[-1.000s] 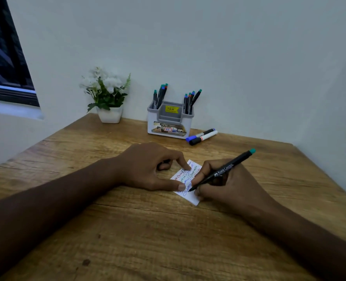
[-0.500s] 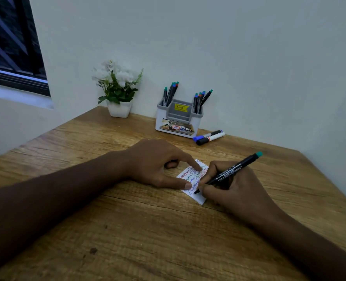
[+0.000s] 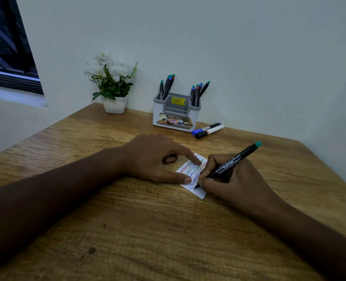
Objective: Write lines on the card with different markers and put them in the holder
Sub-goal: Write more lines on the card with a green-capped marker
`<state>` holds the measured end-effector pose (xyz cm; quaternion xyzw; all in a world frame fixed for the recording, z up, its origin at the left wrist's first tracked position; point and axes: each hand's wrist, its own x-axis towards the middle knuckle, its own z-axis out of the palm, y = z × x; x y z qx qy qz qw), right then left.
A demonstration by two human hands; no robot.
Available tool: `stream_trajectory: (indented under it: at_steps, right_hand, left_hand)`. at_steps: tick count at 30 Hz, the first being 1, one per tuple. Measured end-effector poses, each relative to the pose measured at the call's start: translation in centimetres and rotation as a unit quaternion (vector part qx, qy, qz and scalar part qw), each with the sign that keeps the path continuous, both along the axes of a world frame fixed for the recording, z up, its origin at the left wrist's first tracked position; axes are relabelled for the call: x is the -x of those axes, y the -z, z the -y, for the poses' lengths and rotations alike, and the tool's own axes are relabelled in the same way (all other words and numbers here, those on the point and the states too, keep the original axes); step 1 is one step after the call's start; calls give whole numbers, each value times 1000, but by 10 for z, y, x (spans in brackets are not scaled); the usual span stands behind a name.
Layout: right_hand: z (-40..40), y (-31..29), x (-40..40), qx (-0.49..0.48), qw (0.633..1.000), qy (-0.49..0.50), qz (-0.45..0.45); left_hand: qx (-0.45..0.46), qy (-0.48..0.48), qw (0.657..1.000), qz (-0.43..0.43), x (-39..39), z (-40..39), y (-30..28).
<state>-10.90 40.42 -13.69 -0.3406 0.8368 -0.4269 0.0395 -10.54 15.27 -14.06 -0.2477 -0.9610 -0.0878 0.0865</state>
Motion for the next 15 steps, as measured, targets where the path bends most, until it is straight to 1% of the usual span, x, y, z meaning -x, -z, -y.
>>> stream_trajectory:
  at_steps: [15]
  right_hand:
    - [0,-1,3,-3,1000,29,6]
  left_hand:
    - [2,0,1000,4,-1,0,-1]
